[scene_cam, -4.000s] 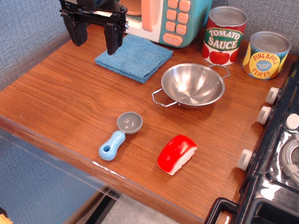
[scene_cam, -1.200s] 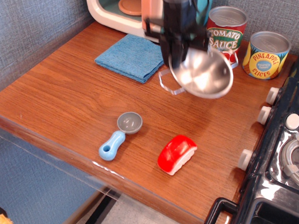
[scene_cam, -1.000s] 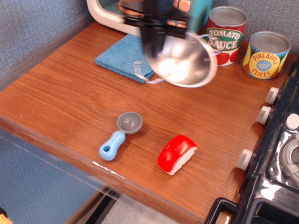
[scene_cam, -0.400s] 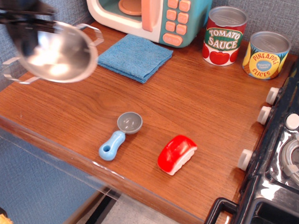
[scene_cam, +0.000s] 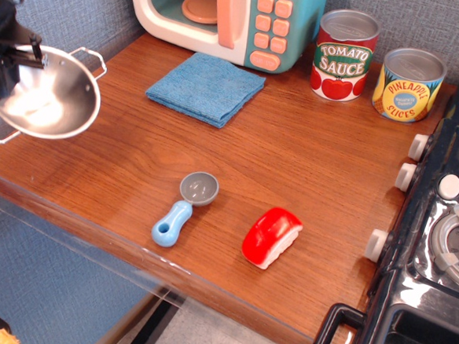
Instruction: Move the bowl to the left of the spoon.
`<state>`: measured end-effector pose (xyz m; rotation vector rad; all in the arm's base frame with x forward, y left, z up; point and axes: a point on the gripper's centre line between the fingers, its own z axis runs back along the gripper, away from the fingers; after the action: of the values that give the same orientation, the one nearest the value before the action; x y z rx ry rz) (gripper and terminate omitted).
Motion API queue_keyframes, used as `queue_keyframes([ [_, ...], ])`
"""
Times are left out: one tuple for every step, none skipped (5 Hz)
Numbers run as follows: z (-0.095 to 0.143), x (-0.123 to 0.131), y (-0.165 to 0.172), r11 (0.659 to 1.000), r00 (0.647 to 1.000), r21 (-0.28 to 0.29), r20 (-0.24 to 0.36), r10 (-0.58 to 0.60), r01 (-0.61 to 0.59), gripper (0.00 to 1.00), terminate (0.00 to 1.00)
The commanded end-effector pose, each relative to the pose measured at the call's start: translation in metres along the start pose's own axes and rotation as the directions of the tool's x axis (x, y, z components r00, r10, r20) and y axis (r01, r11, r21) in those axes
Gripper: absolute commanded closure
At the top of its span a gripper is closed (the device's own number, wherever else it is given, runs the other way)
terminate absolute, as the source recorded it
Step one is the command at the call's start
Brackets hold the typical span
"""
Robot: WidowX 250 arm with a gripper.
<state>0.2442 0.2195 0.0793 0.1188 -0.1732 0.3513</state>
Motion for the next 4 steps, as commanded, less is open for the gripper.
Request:
queue_keyframes([
  [-0.013, 0.005, -0.015, 0.998, 0.999, 0.056, -0.033, -0.026, 0.028, 1.00, 0.00],
  [-0.020, 0.008, -0.016, 0.997, 0.995, 0.059, -0.090, -0.035, 0.040, 1.00, 0.00],
  [-0.024, 0.011, -0.014, 0.997, 0.987, 0.064, -0.159, -0.039, 0.050, 1.00, 0.00],
  [-0.026, 0.014, -0.011, 0.998, 0.978, 0.052, -0.208, -0.031, 0.043, 1.00, 0.00],
])
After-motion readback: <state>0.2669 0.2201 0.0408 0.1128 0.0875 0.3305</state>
